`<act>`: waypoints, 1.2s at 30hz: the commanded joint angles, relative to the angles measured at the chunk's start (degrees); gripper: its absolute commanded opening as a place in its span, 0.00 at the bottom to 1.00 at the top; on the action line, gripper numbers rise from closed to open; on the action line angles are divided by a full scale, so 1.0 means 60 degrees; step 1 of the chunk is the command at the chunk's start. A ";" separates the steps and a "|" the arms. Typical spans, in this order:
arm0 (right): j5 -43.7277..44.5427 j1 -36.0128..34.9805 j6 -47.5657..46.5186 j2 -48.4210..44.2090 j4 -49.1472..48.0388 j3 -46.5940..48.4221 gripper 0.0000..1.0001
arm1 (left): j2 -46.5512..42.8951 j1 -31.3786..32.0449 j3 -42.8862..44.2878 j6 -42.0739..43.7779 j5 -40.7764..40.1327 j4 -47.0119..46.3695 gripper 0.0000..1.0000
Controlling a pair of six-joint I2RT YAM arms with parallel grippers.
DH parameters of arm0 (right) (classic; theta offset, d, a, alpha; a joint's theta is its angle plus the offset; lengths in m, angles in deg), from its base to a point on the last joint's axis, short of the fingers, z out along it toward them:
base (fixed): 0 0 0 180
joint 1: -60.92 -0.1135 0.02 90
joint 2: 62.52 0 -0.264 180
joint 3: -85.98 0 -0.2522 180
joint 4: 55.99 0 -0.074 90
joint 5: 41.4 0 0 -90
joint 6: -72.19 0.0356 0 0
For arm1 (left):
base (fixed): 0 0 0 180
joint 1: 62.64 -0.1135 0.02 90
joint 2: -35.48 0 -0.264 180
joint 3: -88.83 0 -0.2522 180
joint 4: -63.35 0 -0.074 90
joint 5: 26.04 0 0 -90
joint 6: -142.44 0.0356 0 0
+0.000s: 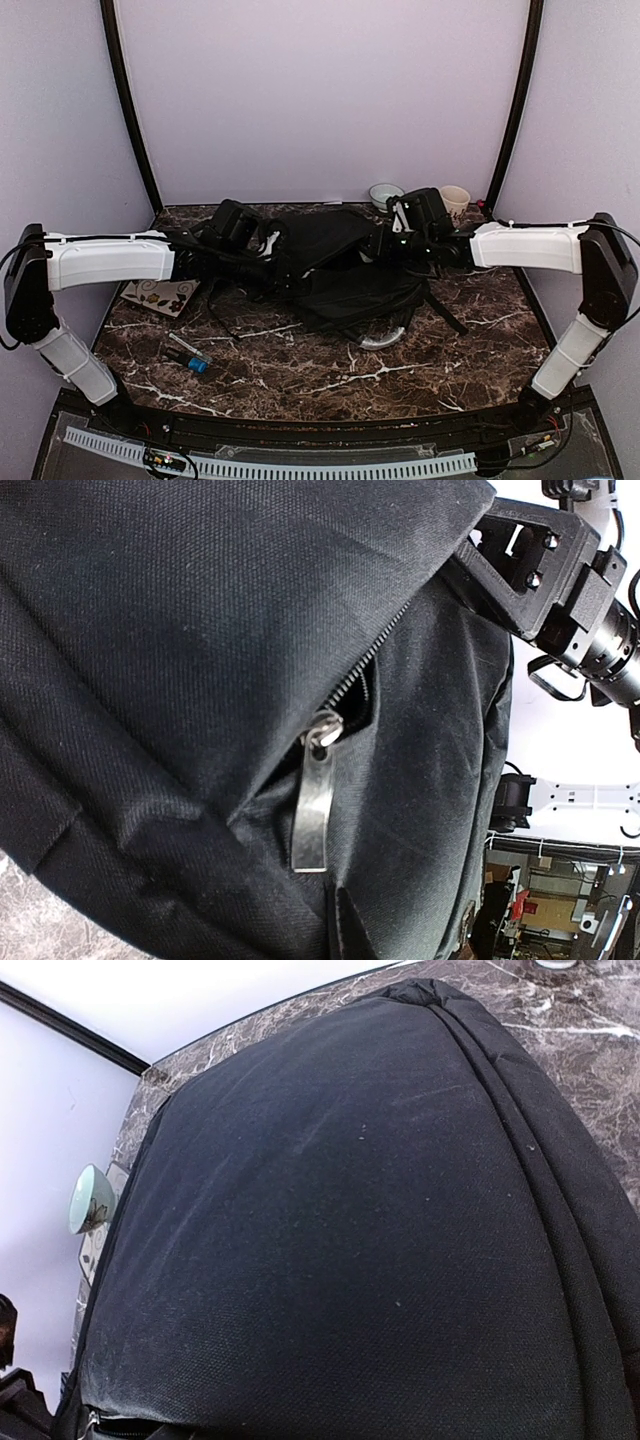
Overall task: Pack the student bag
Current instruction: Place the pen in the second largest pocket of the bag, then put down the student bag at the center of the board.
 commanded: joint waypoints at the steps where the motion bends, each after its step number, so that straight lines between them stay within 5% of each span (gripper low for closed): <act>1: 0.0057 0.0070 -0.0916 -0.0737 0.0003 0.0520 0.47 | -0.0331 0.0233 0.0596 0.0565 0.0670 0.0072 0.00; 17: -0.2007 -0.0139 -0.1179 -0.2440 0.1421 -0.0665 0.40 | 0.0013 0.0241 0.0635 0.0854 0.0017 0.0935 0.00; 23: -0.1825 -0.0149 -0.1488 -0.2555 0.1814 -0.0665 0.39 | 0.0167 0.0232 0.0779 0.0935 -0.1557 0.2669 0.18; 36: -0.1851 -0.0150 -0.1723 -0.2562 0.2130 -0.0508 0.39 | -0.0266 0.0262 0.1044 0.0516 -0.2120 0.3419 0.60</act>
